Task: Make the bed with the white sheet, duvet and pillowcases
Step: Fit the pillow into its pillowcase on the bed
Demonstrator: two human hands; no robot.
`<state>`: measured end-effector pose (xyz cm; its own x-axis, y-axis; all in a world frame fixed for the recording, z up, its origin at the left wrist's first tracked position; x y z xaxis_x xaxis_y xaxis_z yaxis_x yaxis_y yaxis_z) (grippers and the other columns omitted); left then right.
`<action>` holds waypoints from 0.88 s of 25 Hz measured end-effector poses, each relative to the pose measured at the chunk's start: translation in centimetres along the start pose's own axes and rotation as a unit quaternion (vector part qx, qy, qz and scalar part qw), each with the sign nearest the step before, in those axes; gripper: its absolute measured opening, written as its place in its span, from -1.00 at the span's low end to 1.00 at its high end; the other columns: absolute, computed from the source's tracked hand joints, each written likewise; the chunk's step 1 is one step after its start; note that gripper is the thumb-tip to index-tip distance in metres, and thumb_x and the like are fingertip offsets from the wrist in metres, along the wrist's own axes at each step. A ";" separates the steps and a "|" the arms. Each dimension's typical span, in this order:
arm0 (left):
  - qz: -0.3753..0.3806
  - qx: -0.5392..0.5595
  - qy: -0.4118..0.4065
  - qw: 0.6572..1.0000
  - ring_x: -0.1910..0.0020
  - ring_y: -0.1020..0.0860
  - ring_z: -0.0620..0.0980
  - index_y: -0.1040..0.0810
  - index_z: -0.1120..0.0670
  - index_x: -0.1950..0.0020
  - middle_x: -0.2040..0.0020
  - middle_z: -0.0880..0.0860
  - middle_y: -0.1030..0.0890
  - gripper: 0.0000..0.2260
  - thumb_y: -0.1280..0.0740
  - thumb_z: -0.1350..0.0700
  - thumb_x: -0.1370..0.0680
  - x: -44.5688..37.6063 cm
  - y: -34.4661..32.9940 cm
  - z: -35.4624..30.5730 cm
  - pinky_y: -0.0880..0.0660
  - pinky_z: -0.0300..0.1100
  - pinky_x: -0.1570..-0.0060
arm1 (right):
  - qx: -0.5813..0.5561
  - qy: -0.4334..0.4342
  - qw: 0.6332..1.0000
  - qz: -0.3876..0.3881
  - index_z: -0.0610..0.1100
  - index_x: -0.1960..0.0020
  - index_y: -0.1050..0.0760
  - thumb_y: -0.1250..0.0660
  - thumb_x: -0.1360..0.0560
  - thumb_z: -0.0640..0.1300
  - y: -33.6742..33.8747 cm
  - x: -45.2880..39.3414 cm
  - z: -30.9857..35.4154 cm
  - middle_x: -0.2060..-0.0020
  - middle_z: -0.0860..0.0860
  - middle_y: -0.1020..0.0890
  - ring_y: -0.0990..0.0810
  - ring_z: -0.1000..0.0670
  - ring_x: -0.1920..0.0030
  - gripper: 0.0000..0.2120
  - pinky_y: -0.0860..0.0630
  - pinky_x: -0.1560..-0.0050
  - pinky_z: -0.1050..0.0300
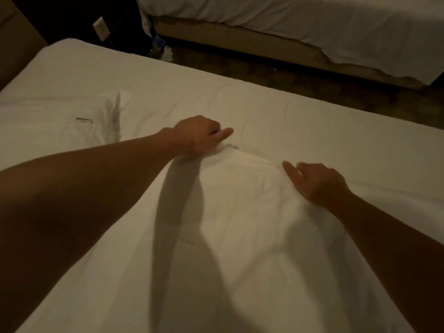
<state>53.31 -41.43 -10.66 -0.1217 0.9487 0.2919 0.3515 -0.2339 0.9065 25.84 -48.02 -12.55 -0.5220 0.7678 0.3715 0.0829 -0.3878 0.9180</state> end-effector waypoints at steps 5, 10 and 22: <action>0.136 -0.017 0.000 0.991 0.00 -0.52 0.08 -0.60 0.00 -0.01 0.04 0.02 -0.55 -0.32 0.06 -0.50 -0.53 -1.5 -6.6 -6.6 -0.43 -0.01 -0.08 | 0.011 -0.082 0.997 0.007 -0.06 -0.05 -0.53 0.31 -0.47 0.48 -2.2 3.3 -8.7 0.05 -0.12 -0.63 -0.59 -0.17 0.06 -0.16 -0.47 -0.06 -0.08; 0.020 -0.054 0.027 0.998 0.23 -0.49 0.03 -0.56 0.06 0.28 0.28 0.02 -0.55 -0.30 0.07 -0.45 -0.56 -0.7 -4.6 -5.7 -0.34 -0.08 0.16 | 0.086 -0.027 0.992 -0.088 -0.07 0.02 -0.53 0.19 -0.58 0.41 3.0 1.7 -7.6 0.09 -0.14 -0.59 -0.59 -0.21 0.00 -0.30 -0.45 -0.09 -0.04; 0.073 -0.058 0.061 0.994 0.08 -0.53 0.08 -0.59 0.04 0.06 0.10 0.06 -0.58 -0.38 0.04 -0.40 -0.60 -0.2 -2.2 1.5 -0.41 -0.03 0.01 | 0.000 0.017 0.997 -0.074 -0.13 -0.06 -0.43 0.09 -0.64 0.32 0.9 -0.7 -3.4 0.04 -0.12 -0.60 -0.57 -0.18 0.02 -0.43 -0.44 -0.09 -0.05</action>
<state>54.00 -40.82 -13.15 -0.1917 0.8712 0.4521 0.2644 -0.3977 0.8786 23.39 -50.62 -12.42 -0.5571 0.7988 0.2271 0.0033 -0.2714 0.9625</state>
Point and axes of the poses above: each hand's wrist, its own x-axis away from the middle knuckle, its own y-axis out of the back of the hand, z = x × y, the point moved 9 cm from there along -x, towards the middle knuckle
